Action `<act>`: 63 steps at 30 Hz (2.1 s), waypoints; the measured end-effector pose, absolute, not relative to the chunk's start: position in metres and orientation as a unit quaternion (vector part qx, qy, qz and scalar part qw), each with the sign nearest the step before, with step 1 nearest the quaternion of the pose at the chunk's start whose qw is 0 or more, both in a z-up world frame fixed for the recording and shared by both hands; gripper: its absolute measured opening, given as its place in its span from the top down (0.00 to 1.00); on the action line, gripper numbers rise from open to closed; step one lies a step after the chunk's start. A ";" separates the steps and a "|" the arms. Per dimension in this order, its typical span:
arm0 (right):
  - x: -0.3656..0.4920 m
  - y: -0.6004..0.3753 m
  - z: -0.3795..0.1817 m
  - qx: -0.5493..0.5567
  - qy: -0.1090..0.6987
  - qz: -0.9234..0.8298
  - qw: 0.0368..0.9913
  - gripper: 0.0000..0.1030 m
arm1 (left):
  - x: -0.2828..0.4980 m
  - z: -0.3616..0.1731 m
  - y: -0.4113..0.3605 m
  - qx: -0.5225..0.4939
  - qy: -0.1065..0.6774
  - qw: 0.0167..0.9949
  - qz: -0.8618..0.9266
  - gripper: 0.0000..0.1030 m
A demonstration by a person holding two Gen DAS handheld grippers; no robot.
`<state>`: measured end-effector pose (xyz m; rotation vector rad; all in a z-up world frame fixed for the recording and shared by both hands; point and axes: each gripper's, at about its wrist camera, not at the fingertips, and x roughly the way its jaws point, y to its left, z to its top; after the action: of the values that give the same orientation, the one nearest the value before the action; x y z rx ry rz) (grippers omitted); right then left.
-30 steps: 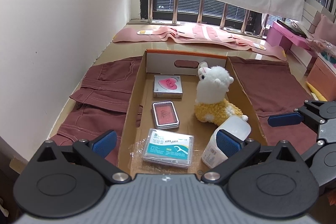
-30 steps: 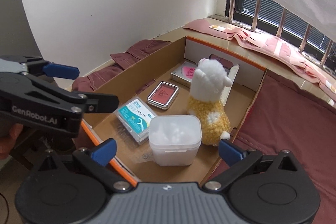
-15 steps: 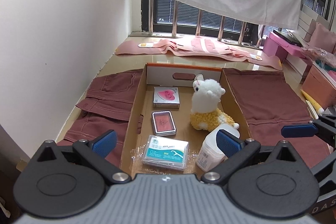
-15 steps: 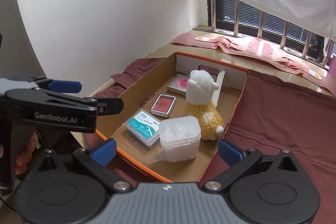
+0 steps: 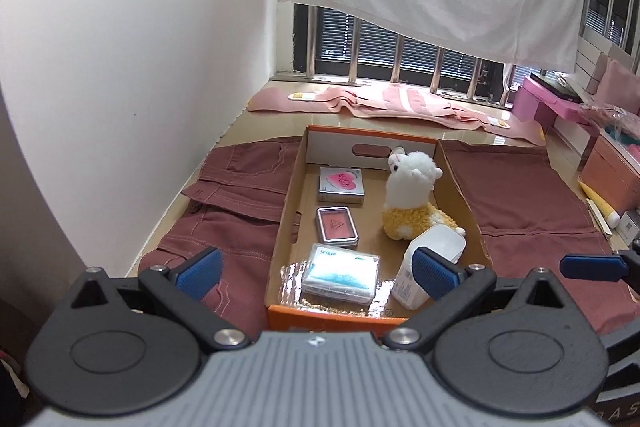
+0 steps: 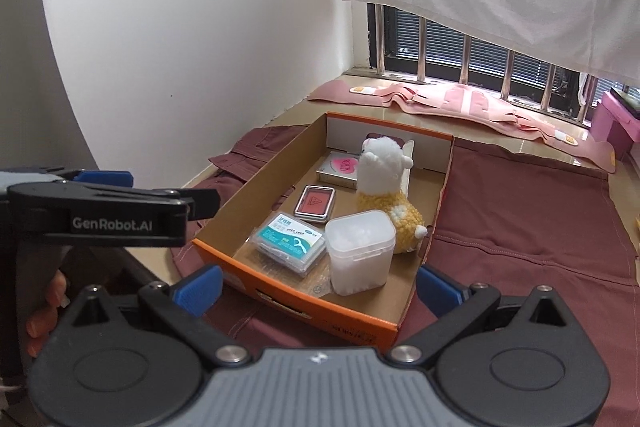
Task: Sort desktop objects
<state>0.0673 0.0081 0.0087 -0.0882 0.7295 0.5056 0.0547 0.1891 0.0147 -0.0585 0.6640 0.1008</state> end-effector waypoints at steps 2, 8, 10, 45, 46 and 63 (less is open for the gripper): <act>0.062 0.012 0.010 -0.043 0.352 0.238 0.904 0.00 | 0.051 0.015 0.190 -0.026 0.327 0.943 0.052 0.00; 0.055 0.018 0.013 -0.048 0.350 0.190 0.916 0.00 | 0.042 0.017 0.187 -0.004 0.328 0.942 0.069 0.00; 0.055 0.017 0.011 -0.046 0.352 0.177 0.918 0.00 | 0.042 0.016 0.186 -0.003 0.329 0.942 0.071 0.00; 0.049 -0.009 -0.045 -0.010 0.413 0.129 0.902 0.00 | 0.044 -0.025 0.155 0.027 0.336 0.939 0.072 0.00; 0.048 -0.011 -0.046 -0.011 0.413 0.127 0.902 0.00 | 0.043 -0.025 0.155 0.021 0.332 0.940 0.076 0.00; 0.047 -0.017 -0.055 -0.003 0.415 0.148 0.898 0.00 | 0.040 -0.031 0.150 0.006 0.342 0.937 0.071 0.00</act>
<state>0.0473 -0.0167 -0.0549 -0.0065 0.8591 0.3058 0.0400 0.1504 -0.0308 0.0125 0.6996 0.1453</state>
